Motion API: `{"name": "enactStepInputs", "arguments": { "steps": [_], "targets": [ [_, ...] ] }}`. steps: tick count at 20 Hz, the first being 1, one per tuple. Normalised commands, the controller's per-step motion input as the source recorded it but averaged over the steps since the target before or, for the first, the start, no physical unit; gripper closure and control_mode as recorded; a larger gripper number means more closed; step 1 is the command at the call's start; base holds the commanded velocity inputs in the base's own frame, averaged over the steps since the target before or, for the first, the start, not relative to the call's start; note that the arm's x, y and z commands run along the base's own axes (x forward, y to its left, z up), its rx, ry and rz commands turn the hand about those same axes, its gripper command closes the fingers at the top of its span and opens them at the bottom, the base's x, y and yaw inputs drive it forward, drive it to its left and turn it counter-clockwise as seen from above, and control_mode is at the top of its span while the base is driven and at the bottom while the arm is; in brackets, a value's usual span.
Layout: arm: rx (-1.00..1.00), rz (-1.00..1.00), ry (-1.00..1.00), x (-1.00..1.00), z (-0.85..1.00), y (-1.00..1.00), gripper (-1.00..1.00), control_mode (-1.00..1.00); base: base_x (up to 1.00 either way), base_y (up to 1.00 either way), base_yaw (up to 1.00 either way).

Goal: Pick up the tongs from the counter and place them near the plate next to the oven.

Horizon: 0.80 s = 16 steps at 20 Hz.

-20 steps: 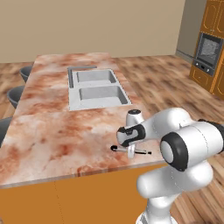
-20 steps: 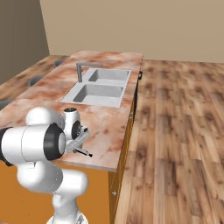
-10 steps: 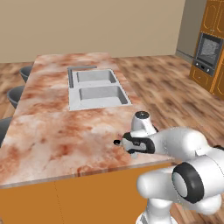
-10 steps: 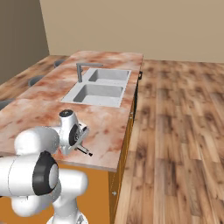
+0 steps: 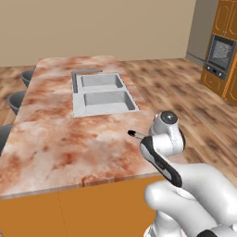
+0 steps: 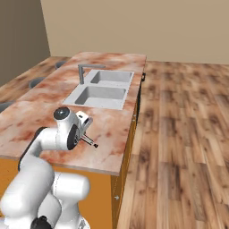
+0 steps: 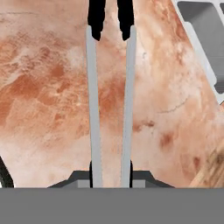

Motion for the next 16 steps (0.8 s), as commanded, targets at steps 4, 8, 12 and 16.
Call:
{"name": "enactStepInputs", "arguments": {
  "steps": [4, 8, 12, 16],
  "targets": [
    [0.00, 0.00, -0.09, 0.00, 0.70, -0.16, 1.00, -1.00, 0.00, 0.00, 0.00],
    [0.00, -0.07, -0.02, -0.29, 0.41, -0.15, 1.00, -1.00, 0.00, 0.00, 0.00],
    [0.00, -0.15, 0.00, -0.47, 0.23, -0.19, 1.00, -1.00, 0.00, 0.00, 0.00],
    [0.01, -0.13, 0.00, -0.40, 0.03, -0.24, 1.00, 1.00, -0.14, -0.11, -0.05]
  ]
}}
